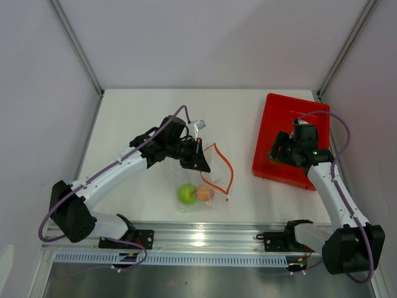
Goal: Place the food in the zip-top bag and seal the zipper
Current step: Place the fake fruit in the zipper food storage bag.
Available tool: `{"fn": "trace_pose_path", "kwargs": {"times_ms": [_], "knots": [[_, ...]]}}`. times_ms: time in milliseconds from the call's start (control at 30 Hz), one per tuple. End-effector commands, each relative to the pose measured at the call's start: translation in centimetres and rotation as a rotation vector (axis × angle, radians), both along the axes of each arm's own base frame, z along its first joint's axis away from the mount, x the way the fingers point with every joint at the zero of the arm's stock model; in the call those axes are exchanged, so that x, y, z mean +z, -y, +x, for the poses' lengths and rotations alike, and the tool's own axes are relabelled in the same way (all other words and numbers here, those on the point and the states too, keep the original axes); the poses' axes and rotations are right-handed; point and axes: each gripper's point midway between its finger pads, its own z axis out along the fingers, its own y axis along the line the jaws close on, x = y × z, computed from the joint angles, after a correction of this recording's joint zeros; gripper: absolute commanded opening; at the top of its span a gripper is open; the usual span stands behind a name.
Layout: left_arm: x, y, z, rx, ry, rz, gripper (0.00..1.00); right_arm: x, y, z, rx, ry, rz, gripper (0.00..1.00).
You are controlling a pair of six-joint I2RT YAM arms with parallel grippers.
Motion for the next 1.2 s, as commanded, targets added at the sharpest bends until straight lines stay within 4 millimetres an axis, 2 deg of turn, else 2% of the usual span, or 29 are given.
{"fn": "trace_pose_path", "kwargs": {"times_ms": [0, 333, 433, 533, 600, 633, 667, 733, 800, 900, 1100, 1167], "knots": [[1.5, -0.3, -0.2, 0.017, 0.02, -0.03, 0.01, 1.3, -1.3, -0.2, 0.069, 0.056, 0.043, 0.0], [1.7, -0.2, -0.3, 0.03, -0.001, -0.039, 0.01, 1.7, -3.2, -1.0, 0.161, 0.084, 0.083, 0.0], [1.7, -0.3, -0.3, 0.038, 0.0, -0.044, 0.01, 2.1, -4.7, -1.2, 0.231, 0.097, 0.121, 0.0], [1.8, -0.4, -0.3, 0.047, 0.001, -0.043, 0.01, 3.6, -8.3, -2.0, 0.385, 0.139, 0.213, 0.0], [1.9, -0.4, -0.3, 0.049, 0.002, -0.044, 0.0, 5.4, -11.5, -3.3, 0.536, 0.19, 0.29, 0.0], [1.9, -0.4, -0.3, 0.052, -0.001, -0.042, 0.01, 6.0, -12.5, -3.8, 0.578, 0.209, 0.303, 0.0], [2.0, -0.4, -0.3, 0.056, -0.001, -0.045, 0.01, 6.6, -14.3, -4.9, 0.658, 0.228, 0.31, 0.0], [2.1, -0.4, -0.3, 0.059, -0.004, -0.046, 0.01, 8.2, -15.9, -5.8, 0.731, 0.289, 0.307, 0.0], [2.2, -0.4, -0.3, 0.063, -0.003, -0.047, 0.01, 8.9, -17.9, -7.1, 0.816, 0.311, 0.315, 0.0], [2.5, -0.6, -0.4, 0.075, -0.004, -0.05, 0.01, 9.2, -19.5, -8.1, 0.876, 0.314, 0.325, 0.01], [3.0, -1.0, -0.7, 0.104, 0.0, -0.056, 0.0, 8.4, -21.3, -8.3, 0.912, 0.284, 0.33, 0.06], [2.8, -1.2, -0.7, 0.114, 0.001, -0.052, 0.01, 8.0, -22.1, -8.6, 0.936, 0.27, 0.332, 0.14]]}}
